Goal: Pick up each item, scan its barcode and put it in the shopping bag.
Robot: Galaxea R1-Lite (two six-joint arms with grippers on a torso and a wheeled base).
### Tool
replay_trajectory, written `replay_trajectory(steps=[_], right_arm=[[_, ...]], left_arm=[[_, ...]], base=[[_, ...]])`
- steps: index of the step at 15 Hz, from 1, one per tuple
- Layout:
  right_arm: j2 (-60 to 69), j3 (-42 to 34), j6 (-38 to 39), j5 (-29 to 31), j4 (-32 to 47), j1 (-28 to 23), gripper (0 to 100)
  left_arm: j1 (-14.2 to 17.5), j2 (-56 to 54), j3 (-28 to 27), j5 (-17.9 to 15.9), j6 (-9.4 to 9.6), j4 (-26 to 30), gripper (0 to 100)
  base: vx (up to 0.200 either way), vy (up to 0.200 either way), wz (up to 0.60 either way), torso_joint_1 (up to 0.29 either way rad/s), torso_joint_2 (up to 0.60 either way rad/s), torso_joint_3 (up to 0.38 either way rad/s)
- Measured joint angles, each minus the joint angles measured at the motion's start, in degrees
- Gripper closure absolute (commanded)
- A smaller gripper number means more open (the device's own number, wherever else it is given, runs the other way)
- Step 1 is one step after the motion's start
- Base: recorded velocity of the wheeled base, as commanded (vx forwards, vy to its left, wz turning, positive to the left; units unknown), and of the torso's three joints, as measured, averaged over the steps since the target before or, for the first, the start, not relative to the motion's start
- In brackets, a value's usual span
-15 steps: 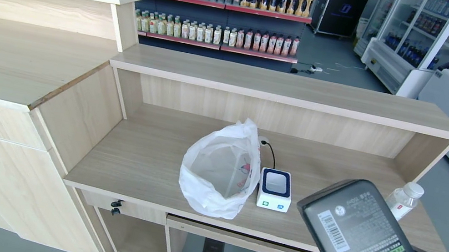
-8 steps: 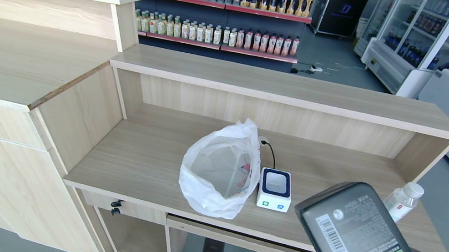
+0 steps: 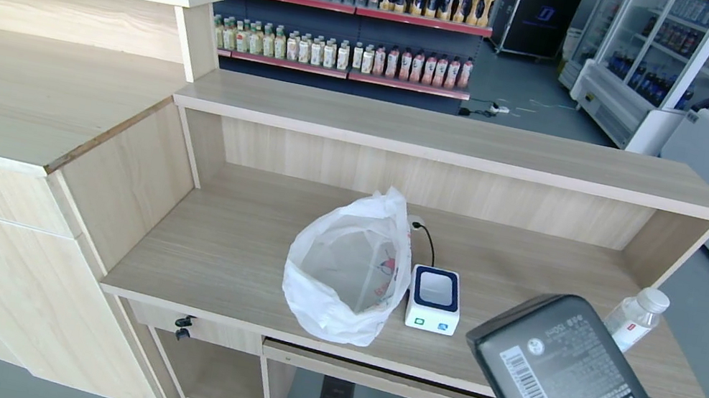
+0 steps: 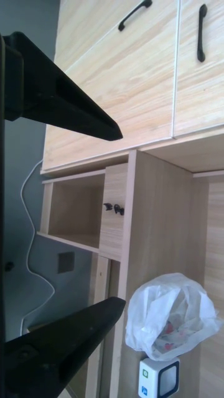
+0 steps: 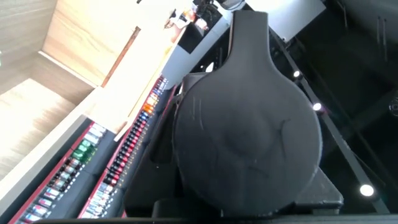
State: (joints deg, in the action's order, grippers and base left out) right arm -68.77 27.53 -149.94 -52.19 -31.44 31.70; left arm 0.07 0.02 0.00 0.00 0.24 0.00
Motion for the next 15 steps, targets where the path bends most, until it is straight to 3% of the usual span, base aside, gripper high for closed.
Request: replay_trajectory(steps=[3, 5, 7, 9, 11, 13, 15], right_arm=[[0.55, 0.15, 3.15, 0.0, -0.11, 0.0, 100], [0.85, 0.94, 13.18, 0.62, -1.62, -0.99, 100], [1.71, 1.74, 29.76, 5.63, -4.02, -6.07, 100], [2.62, 1.27, 56.7, 13.37, -5.05, -13.98, 100], [3.17, 0.45, 77.3, 21.72, -5.69, -23.8, 100], [2.95, -0.24, 92.6, 26.08, -5.95, -32.63, 100], [2.15, -0.88, 102.29, 27.53, -5.29, -40.09, 100]], left_arm=[[0.0, 0.0, 0.0, 0.0, 0.0, 0.0, 0], [0.0, 0.0, 0.0, 0.0, 0.02, 0.0, 0], [0.0, 0.0, 0.0, 0.0, 0.0, 0.0, 0], [0.0, 0.0, 0.0, 0.0, 0.02, 0.0, 0], [0.0, 0.0, 0.0, 0.0, 0.02, 0.0, 0], [0.02, 0.0, 0.0, 0.0, 0.02, 0.0, 0], [0.02, 0.0, 0.0, 0.0, 0.02, 0.0, 0]], base=[[0.0, 0.0, 0.0, 0.0, 0.0, 0.0], [0.0, 0.0, 0.0, 0.0, 0.0, 0.0], [0.0, 0.0, 0.0, 0.0, 0.0, 0.0], [0.0, 0.0, 0.0, 0.0, 0.0, 0.0], [0.0, 0.0, 0.0, 0.0, 0.0, 0.0], [0.0, 0.0, 0.0, 0.0, 0.0, 0.0], [0.0, 0.0, 0.0, 0.0, 0.0, 0.0]])
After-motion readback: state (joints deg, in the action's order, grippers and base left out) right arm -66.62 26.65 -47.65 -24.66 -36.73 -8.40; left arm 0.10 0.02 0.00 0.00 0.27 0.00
